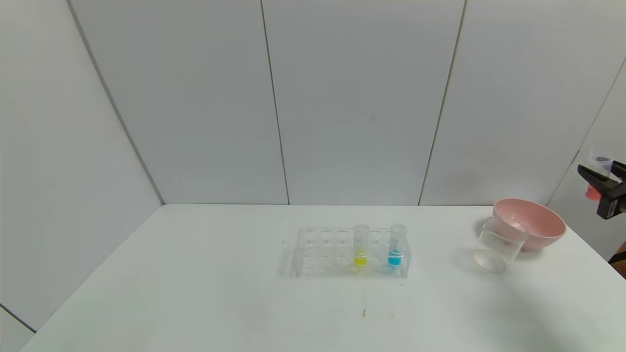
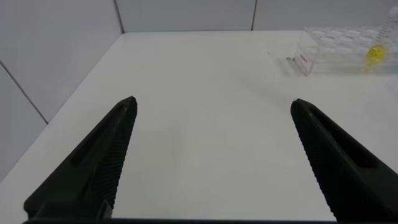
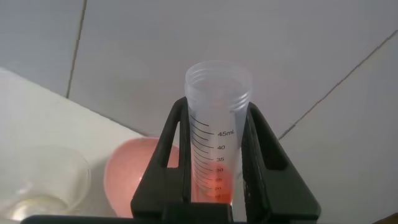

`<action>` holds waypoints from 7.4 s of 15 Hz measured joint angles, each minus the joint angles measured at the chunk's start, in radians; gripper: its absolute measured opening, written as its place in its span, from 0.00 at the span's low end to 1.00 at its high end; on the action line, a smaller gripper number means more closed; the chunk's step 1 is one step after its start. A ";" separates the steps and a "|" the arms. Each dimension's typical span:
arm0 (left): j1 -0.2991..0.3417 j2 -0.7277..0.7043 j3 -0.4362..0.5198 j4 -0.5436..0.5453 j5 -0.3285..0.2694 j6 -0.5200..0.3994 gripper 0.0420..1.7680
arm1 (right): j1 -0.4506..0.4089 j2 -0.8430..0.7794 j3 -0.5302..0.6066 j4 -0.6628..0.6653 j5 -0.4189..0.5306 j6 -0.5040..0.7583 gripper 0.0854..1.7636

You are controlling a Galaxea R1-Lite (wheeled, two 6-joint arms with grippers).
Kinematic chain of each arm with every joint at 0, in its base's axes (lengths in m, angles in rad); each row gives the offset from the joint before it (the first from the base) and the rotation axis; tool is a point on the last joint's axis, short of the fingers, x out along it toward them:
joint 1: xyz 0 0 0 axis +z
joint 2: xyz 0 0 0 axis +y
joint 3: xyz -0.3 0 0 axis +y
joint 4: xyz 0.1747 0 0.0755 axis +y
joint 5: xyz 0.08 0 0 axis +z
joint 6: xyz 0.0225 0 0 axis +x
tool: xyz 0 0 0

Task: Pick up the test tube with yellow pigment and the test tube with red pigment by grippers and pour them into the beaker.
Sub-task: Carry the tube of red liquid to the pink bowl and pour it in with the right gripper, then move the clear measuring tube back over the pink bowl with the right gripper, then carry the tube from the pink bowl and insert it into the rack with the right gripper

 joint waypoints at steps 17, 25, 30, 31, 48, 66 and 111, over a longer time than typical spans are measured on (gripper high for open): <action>0.000 0.000 0.000 0.000 0.000 0.000 1.00 | 0.079 0.117 0.016 0.005 0.054 -0.658 0.26; 0.000 0.000 0.000 0.000 0.000 0.000 1.00 | 0.084 0.131 0.051 0.008 0.041 -0.870 0.26; 0.000 0.000 0.000 0.000 0.000 0.000 1.00 | 0.096 0.136 0.052 0.009 -0.069 -0.997 0.26; 0.000 0.000 0.000 0.000 0.000 0.000 1.00 | 0.103 0.139 0.052 0.011 -0.083 -1.006 0.26; 0.000 0.000 0.000 0.000 0.000 0.000 1.00 | 0.153 0.154 0.040 0.030 -0.213 -1.156 0.26; 0.000 0.000 0.000 0.000 0.000 0.000 1.00 | 0.193 0.147 0.035 0.023 -0.263 -1.255 0.26; 0.000 0.000 0.000 0.000 0.000 0.000 1.00 | 0.338 -0.177 -0.366 0.693 -0.471 0.606 0.91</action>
